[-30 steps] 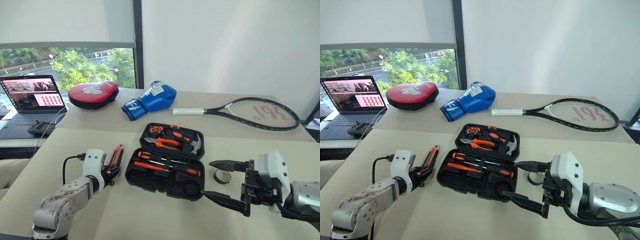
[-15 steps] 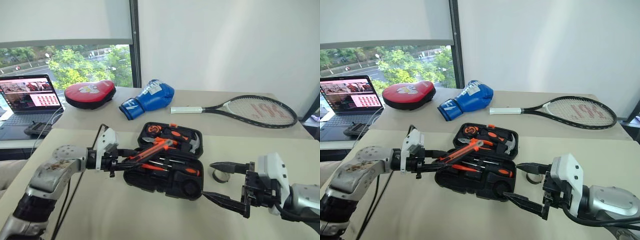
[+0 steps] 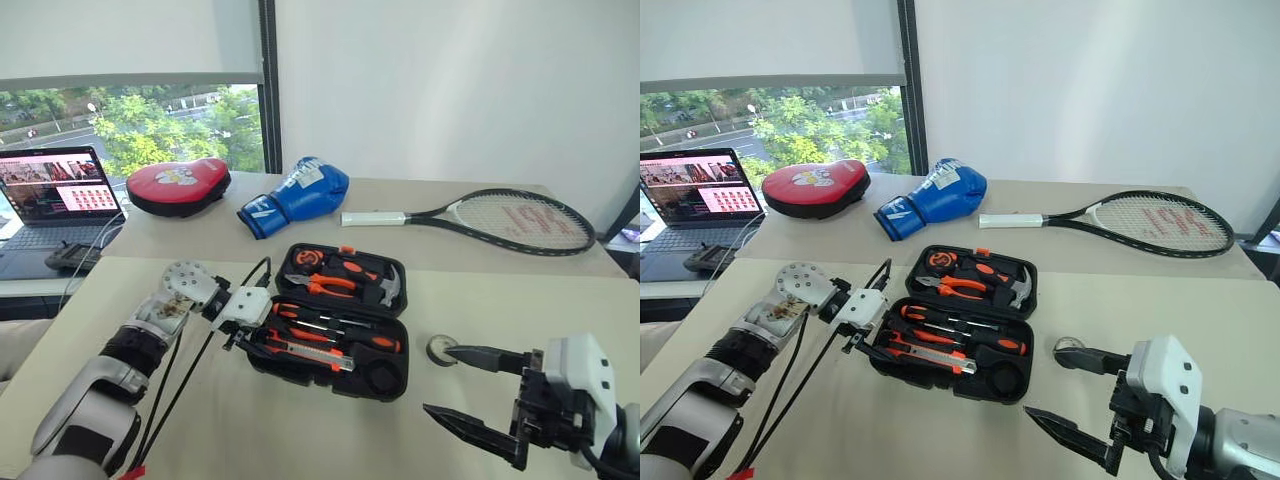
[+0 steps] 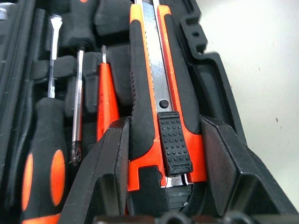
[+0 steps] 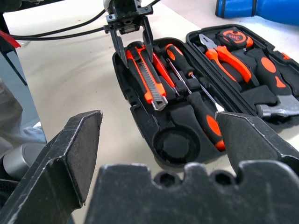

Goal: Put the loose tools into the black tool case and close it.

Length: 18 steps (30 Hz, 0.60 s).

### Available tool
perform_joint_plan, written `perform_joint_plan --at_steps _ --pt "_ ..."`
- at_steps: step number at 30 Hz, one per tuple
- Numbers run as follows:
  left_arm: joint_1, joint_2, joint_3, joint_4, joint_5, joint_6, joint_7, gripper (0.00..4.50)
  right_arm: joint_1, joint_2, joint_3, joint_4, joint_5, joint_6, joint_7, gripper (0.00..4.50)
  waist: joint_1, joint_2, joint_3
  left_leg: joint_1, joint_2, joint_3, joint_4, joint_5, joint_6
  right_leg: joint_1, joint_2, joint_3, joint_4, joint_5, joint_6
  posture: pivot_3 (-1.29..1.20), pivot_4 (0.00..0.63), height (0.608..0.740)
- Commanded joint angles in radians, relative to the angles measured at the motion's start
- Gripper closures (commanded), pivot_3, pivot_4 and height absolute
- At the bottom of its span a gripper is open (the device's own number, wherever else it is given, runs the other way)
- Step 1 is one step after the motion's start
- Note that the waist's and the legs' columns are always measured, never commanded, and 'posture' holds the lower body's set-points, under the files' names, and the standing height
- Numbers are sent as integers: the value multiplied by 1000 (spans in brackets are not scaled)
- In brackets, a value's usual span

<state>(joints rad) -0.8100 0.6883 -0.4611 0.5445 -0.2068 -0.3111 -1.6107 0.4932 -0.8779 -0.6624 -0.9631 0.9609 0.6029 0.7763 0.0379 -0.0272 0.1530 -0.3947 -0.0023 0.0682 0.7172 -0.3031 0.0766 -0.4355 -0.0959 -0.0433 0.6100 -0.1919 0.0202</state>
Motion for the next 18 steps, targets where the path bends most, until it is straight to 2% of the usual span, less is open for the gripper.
perform_joint_plan --at_steps 1,5,7,8,11,14,16,18 --pt "-33 -10 -22 18 0 -40 -4 2731 5 -3 -50 -16 13 -19 16 0 0 0 0 0 0 0 0 0 0 0 0 0 0 0 0 0 150 740" --pt "-20 -9 -29 7 16 -13 -4 2731 3 -3 -54 -11 8 -19 20 0 0 0 0 0 0 0 2 0 0 0 0 0 1 0 1 0 150 740" --pt "-10 4 -34 -27 -6 24 -4 1720 0 -3 -52 -11 9 -18 19 0 0 0 0 0 0 0 2 0 0 0 0 0 1 0 1 0 150 740" --pt "-6 6 -29 -44 -17 43 -4 1498 -2 -3 -51 -12 9 -18 18 0 0 0 0 0 0 0 2 0 0 0 0 0 1 0 1 0 150 740" --pt "9 29 22 -145 -113 209 -4 393 -3 -3 -47 -12 6 -18 19 0 -1 0 0 0 0 0 3 0 1 0 0 1 1 0 1 0 150 740" --pt "12 84 104 -272 -315 531 -4 393 -7 -3 -41 -9 1 -19 19 0 -6 -1 1 -1 1 0 3 0 0 0 1 1 1 0 1 0 150 740" --pt "-1 78 174 -300 -408 751 35 939 -16 -5 -30 -5 -6 -20 17 0 -10 -1 1 -1 2 -1 4 0 0 -1 1 1 2 0 2 0 150 740" --pt "11 55 218 -323 -434 837 93 1573 -24 -6 -21 -2 -9 -20 14 0 -9 -1 1 -1 2 -1 5 0 0 0 1 1 3 -1 2 0 150 740"
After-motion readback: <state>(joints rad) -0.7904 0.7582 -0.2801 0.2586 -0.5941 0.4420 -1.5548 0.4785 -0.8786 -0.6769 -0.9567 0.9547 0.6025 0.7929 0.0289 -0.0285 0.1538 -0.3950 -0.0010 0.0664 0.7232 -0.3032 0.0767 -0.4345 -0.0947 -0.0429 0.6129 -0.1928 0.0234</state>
